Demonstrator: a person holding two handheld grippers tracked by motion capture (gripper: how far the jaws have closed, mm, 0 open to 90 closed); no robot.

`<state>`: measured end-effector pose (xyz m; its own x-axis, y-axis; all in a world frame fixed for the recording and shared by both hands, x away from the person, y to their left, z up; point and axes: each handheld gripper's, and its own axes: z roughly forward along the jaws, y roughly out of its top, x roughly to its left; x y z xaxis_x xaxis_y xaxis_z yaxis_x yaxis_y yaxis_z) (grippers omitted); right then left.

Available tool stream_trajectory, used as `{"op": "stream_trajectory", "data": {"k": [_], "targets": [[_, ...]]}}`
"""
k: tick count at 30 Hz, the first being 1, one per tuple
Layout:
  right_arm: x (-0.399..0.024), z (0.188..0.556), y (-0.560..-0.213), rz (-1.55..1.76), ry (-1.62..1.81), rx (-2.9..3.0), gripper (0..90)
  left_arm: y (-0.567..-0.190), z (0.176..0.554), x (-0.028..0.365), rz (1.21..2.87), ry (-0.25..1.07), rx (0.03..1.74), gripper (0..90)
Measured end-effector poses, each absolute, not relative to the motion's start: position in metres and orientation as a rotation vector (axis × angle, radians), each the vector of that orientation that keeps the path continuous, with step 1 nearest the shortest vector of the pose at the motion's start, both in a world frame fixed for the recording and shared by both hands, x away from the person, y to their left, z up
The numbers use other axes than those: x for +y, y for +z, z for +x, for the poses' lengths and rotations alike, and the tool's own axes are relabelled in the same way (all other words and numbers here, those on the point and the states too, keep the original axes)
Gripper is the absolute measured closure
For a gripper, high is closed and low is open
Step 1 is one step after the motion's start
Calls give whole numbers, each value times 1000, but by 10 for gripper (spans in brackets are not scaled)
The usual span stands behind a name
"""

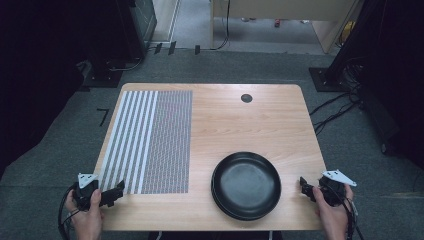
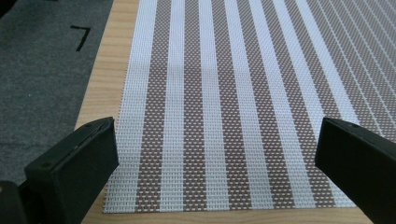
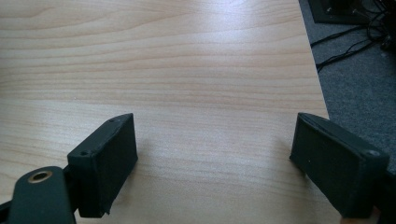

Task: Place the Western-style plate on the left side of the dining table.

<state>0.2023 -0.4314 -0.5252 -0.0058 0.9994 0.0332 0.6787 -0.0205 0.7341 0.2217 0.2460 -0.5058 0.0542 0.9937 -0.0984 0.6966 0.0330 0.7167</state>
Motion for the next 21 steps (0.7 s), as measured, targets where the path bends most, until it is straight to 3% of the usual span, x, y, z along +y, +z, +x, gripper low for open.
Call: {"op": "stream_trajectory", "data": {"k": [14, 21], "targets": [[-428, 197, -511, 1762, 906, 1686, 141, -494, 219, 225, 1748, 640, 1632, 0], [-418, 195, -503, 1734, 922, 1682, 147, -488, 218, 207, 1764, 586, 1577, 0]]}}
